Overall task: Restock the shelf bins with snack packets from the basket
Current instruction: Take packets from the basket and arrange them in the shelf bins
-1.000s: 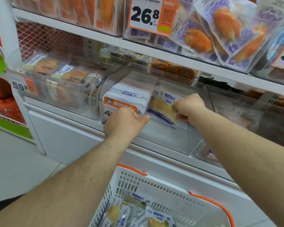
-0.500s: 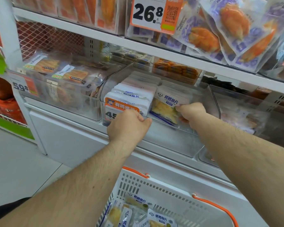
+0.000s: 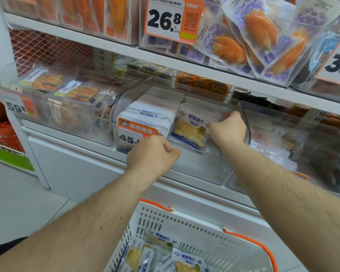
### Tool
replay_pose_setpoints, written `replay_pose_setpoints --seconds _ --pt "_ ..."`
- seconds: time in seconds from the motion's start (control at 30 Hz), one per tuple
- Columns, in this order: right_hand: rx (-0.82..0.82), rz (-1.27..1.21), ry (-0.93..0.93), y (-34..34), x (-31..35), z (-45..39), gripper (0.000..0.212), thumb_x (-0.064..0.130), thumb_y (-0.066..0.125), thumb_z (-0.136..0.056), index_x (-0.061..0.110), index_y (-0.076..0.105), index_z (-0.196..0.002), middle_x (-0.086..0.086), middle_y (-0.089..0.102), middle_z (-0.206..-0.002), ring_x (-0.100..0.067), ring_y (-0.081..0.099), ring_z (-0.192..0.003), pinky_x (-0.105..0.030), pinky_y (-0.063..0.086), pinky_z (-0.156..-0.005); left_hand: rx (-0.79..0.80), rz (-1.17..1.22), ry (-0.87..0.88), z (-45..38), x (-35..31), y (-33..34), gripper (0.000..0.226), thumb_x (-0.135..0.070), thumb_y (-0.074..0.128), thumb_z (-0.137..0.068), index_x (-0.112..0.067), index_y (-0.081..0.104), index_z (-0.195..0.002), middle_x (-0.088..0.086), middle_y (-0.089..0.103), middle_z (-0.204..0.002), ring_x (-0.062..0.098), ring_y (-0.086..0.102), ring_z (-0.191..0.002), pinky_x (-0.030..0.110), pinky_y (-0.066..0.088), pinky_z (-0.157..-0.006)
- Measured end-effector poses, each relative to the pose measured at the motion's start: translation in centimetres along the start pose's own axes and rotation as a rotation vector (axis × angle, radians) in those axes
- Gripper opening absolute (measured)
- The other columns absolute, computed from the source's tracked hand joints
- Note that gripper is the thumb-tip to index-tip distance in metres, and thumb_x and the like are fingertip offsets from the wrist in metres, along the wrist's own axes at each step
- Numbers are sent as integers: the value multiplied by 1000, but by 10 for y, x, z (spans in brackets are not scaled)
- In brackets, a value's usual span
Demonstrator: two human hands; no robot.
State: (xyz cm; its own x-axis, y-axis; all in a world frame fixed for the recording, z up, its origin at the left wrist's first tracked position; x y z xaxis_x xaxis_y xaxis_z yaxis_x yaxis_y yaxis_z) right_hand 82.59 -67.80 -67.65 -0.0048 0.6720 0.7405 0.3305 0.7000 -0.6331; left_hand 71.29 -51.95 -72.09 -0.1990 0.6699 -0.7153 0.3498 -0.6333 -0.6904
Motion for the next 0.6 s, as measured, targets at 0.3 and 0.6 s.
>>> replay_pose_setpoints --seconds 0.3,0.6 --pt "69 -431 -307 -7 -26 114 32 2 65 -82 31 57 -69 13 58 -66 -3 48 -58 -16 42 -61 478 -172 152 26 15 18 4 -33 71 -80 -29 69 -78 -15 67 -78 8 64 -79 23 50 -71" --pt "488 -126 3 58 -154 166 13 4 58 -88 16 63 -84 7 59 -73 -4 55 -59 -11 43 -52 886 -476 150 53 40 46 27 -36 69 -88 -23 67 -112 -10 67 -101 12 64 -91 30 52 -82"
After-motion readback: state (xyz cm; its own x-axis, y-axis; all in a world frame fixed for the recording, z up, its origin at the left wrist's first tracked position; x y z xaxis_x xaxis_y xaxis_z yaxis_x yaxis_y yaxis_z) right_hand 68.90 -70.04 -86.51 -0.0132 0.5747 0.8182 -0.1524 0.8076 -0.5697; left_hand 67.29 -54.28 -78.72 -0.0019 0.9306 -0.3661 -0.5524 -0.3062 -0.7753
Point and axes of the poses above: each hand's wrist, its own z-axis away from the middle knuckle, its own y-axis out of the palm, x = y × z, the point moved 1 cm from there along -z, towards the middle knuckle
